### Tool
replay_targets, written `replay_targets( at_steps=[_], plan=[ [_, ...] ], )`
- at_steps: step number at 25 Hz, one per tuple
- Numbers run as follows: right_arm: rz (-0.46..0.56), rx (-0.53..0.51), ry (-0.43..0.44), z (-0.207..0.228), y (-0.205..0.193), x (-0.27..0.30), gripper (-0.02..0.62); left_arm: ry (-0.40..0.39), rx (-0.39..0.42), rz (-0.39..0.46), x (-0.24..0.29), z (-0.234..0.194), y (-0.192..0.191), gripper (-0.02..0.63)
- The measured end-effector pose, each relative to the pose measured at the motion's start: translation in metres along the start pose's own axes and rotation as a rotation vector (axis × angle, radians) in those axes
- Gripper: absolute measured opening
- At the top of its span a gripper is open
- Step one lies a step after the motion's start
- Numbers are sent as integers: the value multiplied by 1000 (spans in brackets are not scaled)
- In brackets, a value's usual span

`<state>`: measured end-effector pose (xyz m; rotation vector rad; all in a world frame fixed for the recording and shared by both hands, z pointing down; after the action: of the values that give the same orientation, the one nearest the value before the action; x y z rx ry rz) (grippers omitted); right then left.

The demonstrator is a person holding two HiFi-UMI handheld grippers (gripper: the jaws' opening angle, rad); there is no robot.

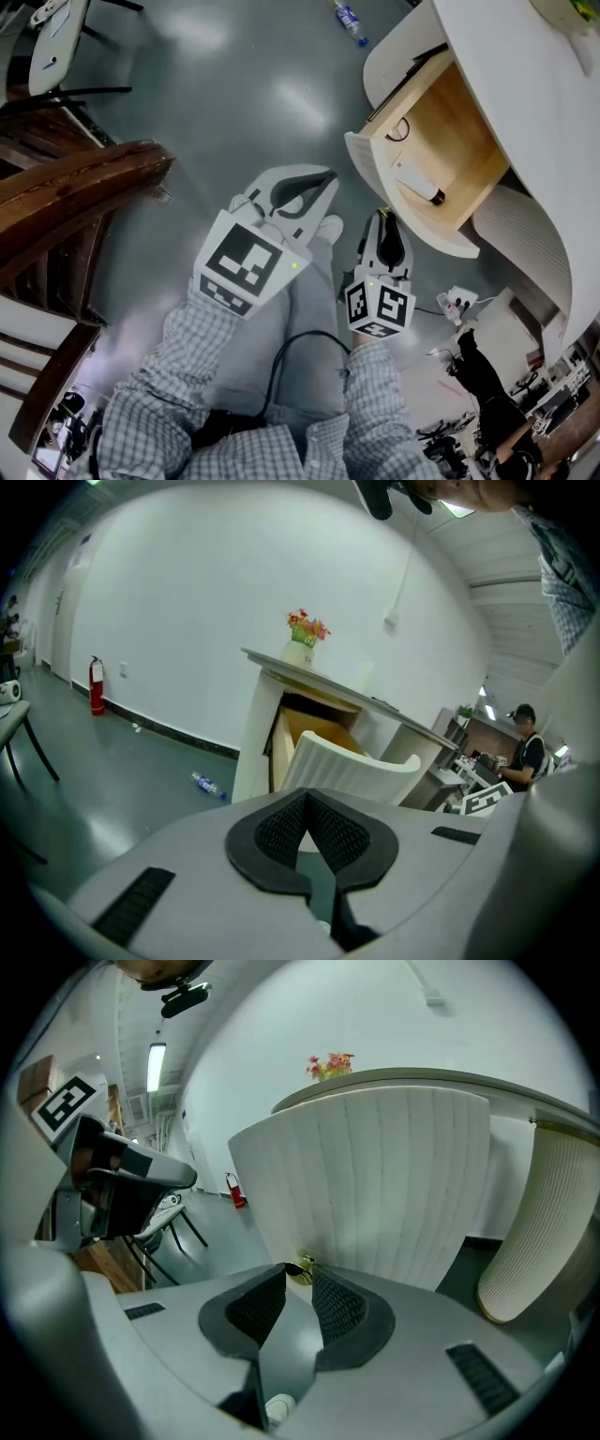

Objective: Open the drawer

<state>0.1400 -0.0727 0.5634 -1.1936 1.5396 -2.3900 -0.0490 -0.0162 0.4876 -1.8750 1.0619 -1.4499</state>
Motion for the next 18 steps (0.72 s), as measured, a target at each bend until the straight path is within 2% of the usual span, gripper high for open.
replay_targets(
  at_steps=[7,13,18],
  plan=[
    [-34,1,16,-11,-12,-10,81,5,6,4,-9,4,7,3],
    [-69,65,46,-8,-7,-10,81,-6,24,-6,-20,13,17,3],
    [-95,79,39,-5,6,-37,81,-14,38,-9,-33,24,38,3]
  ],
)
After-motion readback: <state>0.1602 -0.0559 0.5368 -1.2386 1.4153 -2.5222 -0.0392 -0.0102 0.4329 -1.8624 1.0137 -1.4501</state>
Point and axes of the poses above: the fingertips, and each gripper's own axes: x forward along the fingers, z to its right, y out of its top, the point moved 8 cm from there along -x, backward along the fingers, and after that the axes turned 5 degrees about y, right-handed, at the moved point
